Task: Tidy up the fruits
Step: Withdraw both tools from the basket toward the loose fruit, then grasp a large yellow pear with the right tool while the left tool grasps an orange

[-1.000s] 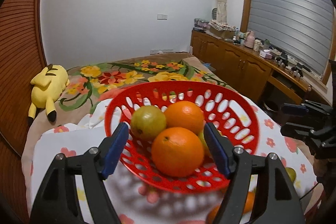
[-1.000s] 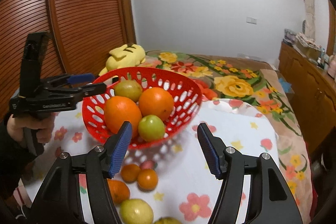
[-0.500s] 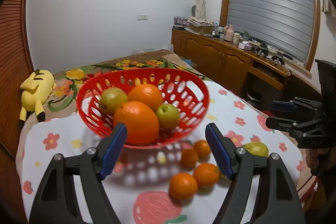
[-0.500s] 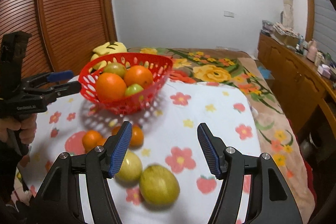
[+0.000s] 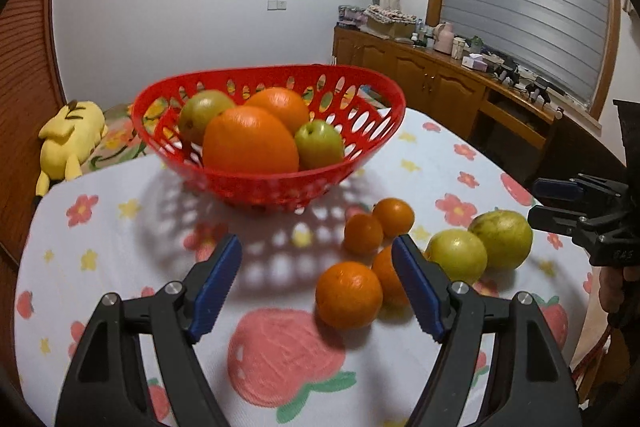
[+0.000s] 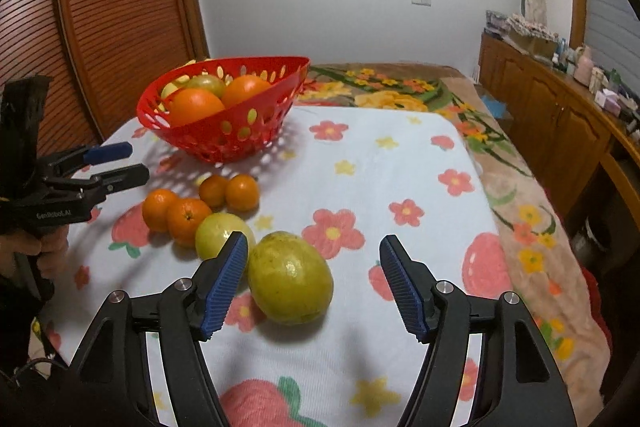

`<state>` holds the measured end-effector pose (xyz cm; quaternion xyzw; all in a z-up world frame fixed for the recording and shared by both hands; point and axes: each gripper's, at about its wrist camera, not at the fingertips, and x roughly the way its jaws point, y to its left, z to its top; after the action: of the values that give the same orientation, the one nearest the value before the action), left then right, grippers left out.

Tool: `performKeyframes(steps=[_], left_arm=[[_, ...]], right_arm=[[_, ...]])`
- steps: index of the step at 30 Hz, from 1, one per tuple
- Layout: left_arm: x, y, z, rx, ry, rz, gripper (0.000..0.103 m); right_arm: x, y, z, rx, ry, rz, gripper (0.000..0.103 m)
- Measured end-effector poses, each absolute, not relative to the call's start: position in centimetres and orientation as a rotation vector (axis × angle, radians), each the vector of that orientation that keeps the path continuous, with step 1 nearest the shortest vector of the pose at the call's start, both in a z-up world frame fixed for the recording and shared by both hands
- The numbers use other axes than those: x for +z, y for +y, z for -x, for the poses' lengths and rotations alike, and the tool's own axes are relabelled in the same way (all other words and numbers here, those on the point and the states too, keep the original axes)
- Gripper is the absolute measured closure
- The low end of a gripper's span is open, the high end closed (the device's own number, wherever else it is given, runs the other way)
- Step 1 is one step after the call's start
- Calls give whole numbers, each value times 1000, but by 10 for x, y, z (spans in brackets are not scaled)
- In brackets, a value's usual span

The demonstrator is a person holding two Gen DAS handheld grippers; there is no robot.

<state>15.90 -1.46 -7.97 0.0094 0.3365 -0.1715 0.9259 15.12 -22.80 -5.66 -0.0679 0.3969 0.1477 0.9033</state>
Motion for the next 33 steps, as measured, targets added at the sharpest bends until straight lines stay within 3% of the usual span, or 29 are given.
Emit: performKeyframes(steps=[21,23,25,33], left_arm=[[-100,-11,-156,-339,709,-50,26],[-100,-12,-156,-339,709,-50,26],[-100,-12,-156,-339,709,-52,26],[-100,-12,-156,-341,709,-56,26]], right_arm=[[-102,-220,-162,368,930,99,29],[-104,-219,-160,373,923,104,31],[-104,-218,-157,371,908,112,43],[-106,-223,-155,364,880,63,43]])
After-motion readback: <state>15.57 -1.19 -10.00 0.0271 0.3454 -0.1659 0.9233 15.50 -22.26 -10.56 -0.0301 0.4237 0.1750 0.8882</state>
